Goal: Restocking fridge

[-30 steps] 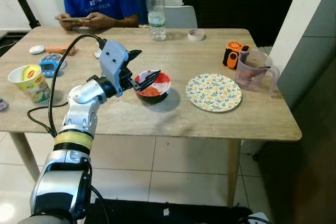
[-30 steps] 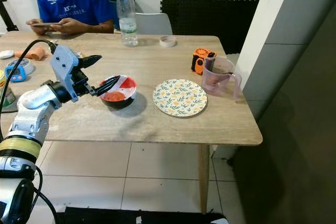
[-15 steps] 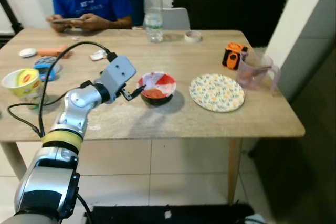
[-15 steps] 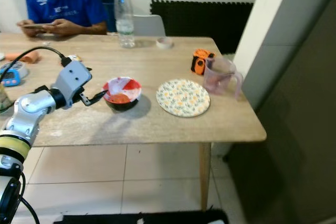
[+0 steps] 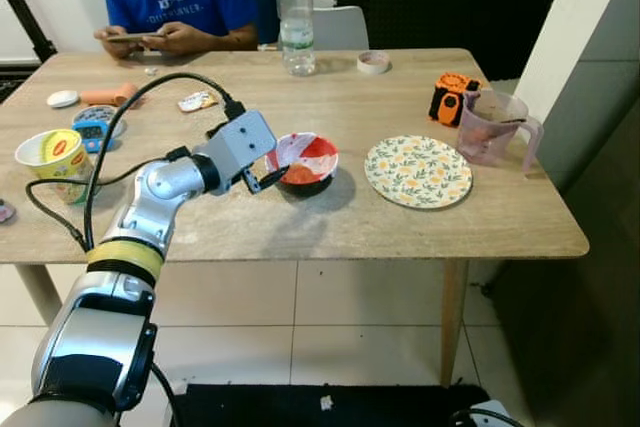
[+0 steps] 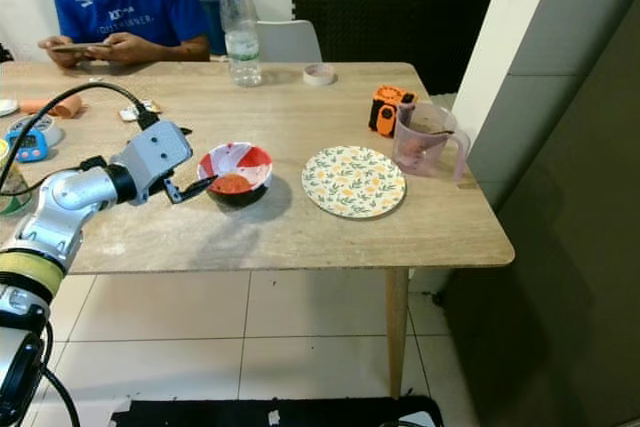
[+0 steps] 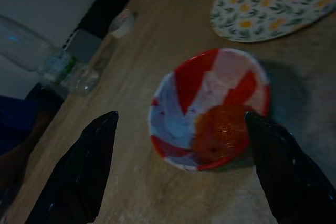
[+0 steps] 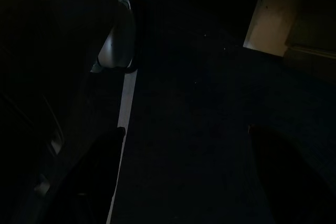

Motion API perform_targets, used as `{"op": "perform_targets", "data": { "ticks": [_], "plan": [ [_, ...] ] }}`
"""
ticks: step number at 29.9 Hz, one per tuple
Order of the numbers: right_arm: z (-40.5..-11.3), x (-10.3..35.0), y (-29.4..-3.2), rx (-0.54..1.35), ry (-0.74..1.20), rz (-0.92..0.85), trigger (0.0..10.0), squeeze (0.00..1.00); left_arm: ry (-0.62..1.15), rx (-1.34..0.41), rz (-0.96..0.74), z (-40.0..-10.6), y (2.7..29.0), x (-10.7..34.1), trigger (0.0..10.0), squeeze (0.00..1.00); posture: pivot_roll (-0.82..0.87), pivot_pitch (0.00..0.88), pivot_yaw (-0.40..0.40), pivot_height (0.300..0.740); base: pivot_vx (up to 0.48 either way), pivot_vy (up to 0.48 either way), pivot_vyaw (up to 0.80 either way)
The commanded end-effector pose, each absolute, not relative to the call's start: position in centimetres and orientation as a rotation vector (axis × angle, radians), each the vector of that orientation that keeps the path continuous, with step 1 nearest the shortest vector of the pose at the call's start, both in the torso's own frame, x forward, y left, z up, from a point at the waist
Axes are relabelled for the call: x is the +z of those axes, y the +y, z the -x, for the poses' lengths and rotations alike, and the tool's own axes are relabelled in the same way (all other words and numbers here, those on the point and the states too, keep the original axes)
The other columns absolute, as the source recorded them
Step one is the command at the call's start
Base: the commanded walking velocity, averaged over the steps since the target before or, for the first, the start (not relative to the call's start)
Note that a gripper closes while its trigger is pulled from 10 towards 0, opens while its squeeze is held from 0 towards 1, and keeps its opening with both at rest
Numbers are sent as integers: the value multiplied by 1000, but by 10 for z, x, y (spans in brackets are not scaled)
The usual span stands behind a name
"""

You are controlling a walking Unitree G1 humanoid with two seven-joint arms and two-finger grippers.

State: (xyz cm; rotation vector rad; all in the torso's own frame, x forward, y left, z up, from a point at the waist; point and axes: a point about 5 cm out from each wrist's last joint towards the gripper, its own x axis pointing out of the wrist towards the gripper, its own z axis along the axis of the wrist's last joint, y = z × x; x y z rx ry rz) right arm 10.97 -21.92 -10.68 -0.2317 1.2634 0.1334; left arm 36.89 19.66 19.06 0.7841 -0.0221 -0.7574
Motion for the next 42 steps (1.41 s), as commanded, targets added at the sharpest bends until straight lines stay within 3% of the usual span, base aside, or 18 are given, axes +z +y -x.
{"op": "perform_targets", "data": {
  "ticks": [1, 16, 42],
  "plan": [
    [-107, -108, -219, 127, 1269, 223, 10000, 0, -32, -836, -811, -366, 187, 190, 10000, 0, -4, 0, 26, 740, 0, 0, 0],
    [-102, -109, -217, 116, 1278, 210, 10000, 0, 66, -999, -873, -365, 165, 173, 10000, 0, -11, 0, 37, 740, 0, 0, 0],
    [-85, -112, -223, 103, 1288, 244, 10000, 0, 74, -839, -1019, -391, 135, 179, 10000, 0, -42, 28, 50, 740, 0, 0, 0]
  ]
}}
